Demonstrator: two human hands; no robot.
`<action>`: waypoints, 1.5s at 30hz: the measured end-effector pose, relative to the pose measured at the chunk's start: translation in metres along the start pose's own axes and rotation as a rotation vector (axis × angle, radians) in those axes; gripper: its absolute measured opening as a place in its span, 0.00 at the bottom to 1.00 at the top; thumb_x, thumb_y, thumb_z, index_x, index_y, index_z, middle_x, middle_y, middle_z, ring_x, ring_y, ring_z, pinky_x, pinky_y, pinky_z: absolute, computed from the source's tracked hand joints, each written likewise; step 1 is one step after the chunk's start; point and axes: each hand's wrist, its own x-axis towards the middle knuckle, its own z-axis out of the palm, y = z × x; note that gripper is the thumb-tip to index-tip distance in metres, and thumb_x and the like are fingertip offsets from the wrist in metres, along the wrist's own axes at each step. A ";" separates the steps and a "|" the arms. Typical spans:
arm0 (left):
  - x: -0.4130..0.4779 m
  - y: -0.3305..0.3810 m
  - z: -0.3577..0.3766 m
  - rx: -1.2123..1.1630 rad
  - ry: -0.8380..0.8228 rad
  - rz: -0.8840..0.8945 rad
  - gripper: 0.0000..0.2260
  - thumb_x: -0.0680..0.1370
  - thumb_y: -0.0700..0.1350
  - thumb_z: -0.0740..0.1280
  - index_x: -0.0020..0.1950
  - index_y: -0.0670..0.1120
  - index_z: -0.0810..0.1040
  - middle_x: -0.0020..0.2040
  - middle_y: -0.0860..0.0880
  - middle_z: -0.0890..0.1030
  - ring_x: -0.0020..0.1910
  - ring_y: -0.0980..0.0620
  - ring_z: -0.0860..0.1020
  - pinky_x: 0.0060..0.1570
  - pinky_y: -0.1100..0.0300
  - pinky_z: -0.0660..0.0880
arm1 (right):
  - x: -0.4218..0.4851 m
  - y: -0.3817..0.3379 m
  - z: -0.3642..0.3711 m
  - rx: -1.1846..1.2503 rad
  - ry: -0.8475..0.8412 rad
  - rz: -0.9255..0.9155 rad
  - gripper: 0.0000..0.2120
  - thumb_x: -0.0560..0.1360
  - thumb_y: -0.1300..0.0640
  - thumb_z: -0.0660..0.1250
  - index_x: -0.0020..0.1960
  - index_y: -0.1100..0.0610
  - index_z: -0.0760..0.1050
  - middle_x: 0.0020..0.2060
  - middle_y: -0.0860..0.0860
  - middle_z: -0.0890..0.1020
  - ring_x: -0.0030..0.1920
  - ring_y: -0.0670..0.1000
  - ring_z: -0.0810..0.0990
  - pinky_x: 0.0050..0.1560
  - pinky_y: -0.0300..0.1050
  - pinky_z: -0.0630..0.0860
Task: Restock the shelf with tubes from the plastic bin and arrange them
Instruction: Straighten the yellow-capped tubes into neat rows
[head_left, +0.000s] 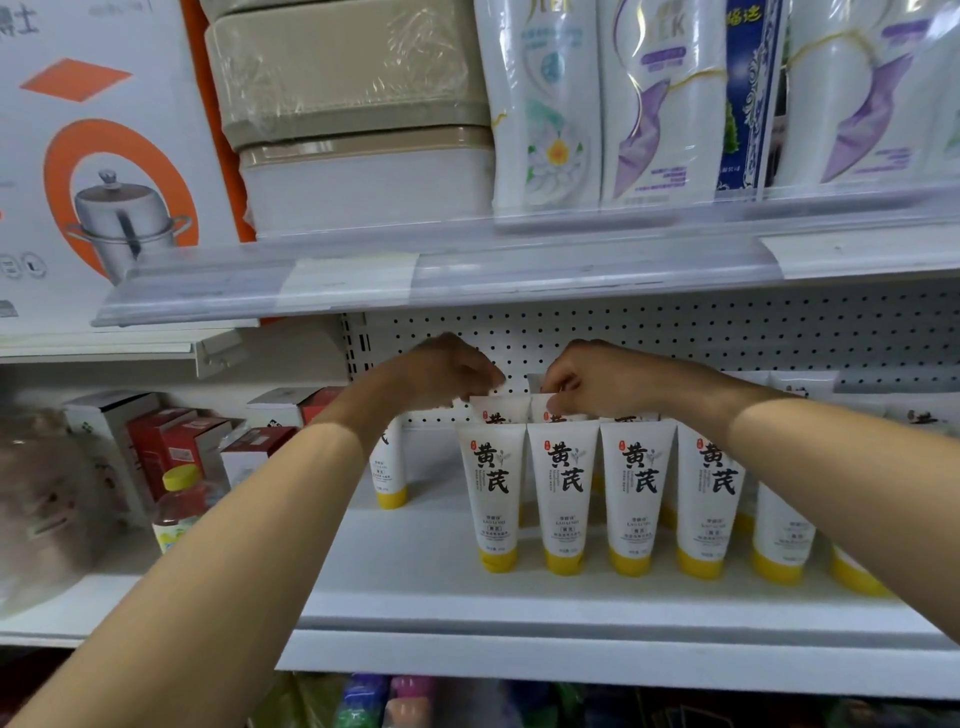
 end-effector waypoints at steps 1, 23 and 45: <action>-0.001 -0.004 -0.006 -0.023 0.090 -0.016 0.09 0.79 0.49 0.65 0.58 0.54 0.81 0.55 0.53 0.83 0.53 0.54 0.80 0.57 0.58 0.76 | 0.000 0.000 -0.002 -0.001 0.019 -0.003 0.11 0.77 0.55 0.66 0.49 0.62 0.81 0.47 0.55 0.84 0.40 0.50 0.80 0.45 0.46 0.76; 0.021 -0.047 0.003 -0.077 0.078 -0.097 0.17 0.76 0.41 0.70 0.65 0.41 0.76 0.59 0.46 0.79 0.39 0.48 0.82 0.36 0.63 0.80 | 0.043 0.012 -0.002 -0.109 0.016 0.171 0.12 0.78 0.60 0.64 0.59 0.58 0.79 0.61 0.52 0.78 0.51 0.48 0.75 0.49 0.39 0.68; 0.059 -0.024 0.020 0.025 -0.007 0.035 0.13 0.77 0.44 0.69 0.61 0.44 0.80 0.60 0.46 0.81 0.48 0.55 0.77 0.29 0.76 0.72 | 0.044 0.014 -0.002 -0.084 0.012 0.161 0.15 0.78 0.61 0.63 0.64 0.57 0.77 0.66 0.52 0.76 0.63 0.51 0.75 0.62 0.40 0.69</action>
